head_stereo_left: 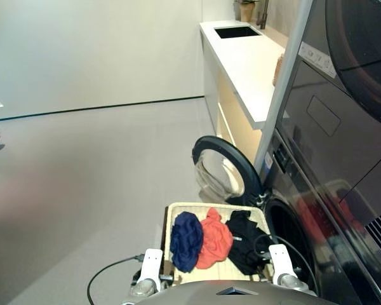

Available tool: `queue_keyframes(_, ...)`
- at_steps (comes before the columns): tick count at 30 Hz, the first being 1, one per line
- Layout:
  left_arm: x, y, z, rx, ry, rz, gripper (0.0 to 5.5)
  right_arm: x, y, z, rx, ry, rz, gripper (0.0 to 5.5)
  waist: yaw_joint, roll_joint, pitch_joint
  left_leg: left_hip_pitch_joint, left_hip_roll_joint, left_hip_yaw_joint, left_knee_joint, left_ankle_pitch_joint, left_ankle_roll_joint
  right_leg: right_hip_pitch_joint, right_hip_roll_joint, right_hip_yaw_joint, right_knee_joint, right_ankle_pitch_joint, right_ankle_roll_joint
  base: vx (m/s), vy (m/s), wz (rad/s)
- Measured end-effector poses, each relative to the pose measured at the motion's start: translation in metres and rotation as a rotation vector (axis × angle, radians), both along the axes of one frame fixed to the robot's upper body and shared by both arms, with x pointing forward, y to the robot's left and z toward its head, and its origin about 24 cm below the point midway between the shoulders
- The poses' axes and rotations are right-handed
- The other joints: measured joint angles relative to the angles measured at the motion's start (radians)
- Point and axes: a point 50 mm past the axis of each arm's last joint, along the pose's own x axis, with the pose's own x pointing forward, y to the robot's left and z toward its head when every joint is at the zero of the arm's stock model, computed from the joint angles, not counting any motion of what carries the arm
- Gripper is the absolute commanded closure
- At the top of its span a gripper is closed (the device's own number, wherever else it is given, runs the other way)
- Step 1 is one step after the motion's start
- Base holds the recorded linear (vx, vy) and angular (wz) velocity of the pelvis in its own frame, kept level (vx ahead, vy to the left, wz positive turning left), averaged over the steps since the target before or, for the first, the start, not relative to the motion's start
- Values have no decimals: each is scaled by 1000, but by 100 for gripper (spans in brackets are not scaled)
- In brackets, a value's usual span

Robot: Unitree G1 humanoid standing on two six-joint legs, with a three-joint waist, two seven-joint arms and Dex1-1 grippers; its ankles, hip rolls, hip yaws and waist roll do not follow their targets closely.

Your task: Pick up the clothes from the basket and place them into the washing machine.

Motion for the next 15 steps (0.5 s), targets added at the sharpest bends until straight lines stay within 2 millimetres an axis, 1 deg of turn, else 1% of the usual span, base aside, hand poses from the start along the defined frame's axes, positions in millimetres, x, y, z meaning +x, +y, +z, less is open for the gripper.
queue_keyframes(15, 0, 0, 0, -2, 1, -1, 0, 1, -2, 1, -4, -4, -1, 0, 0, 8, 5, -2, 0, 0, 0, 0, 0, -2, 0, 0, 0, 0, 0, 0, 0, 0)
